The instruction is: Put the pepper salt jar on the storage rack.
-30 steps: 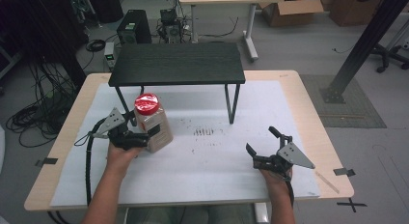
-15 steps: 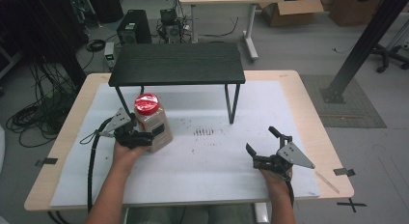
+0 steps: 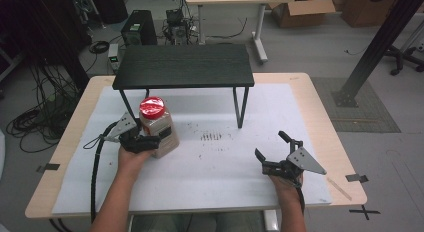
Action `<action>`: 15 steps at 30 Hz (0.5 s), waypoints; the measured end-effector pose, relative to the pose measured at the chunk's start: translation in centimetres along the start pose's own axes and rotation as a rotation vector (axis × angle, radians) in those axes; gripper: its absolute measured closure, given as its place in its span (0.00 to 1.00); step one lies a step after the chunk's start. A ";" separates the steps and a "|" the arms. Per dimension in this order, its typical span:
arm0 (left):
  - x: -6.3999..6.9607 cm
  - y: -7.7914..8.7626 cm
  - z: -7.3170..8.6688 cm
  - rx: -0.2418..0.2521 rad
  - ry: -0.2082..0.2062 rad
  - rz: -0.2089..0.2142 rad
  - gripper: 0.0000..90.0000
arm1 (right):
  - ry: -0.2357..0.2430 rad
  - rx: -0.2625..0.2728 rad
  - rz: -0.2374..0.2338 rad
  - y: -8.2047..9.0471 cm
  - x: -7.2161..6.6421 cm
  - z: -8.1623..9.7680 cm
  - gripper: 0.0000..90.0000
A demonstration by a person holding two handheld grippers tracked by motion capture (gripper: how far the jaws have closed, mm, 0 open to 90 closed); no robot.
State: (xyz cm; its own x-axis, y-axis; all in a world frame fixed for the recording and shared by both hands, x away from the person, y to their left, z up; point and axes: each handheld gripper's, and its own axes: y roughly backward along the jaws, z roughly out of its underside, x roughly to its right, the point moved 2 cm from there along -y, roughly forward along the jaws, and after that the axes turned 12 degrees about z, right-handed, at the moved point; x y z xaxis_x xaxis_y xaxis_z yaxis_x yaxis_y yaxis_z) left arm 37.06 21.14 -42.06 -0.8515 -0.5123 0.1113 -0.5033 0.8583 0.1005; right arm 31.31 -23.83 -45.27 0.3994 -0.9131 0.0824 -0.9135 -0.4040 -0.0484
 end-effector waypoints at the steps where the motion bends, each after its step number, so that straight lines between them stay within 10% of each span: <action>1: 0.0 0.1 0.0 0.001 -0.003 0.000 0.17 | 0.000 0.000 0.000 0.0 0.0 0.0 0.00; 15: -0.1 0.5 0.5 0.004 -0.074 -0.016 0.28 | -0.001 0.004 0.002 0.0 0.0 0.0 0.00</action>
State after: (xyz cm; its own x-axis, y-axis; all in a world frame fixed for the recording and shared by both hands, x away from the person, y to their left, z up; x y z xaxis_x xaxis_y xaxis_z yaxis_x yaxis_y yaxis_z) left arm 36.85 21.66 -42.49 -0.8519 -0.5224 0.0358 -0.5172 0.8502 0.0982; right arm 31.27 -23.84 -45.27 0.3978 -0.9138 0.0818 -0.9139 -0.4025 -0.0525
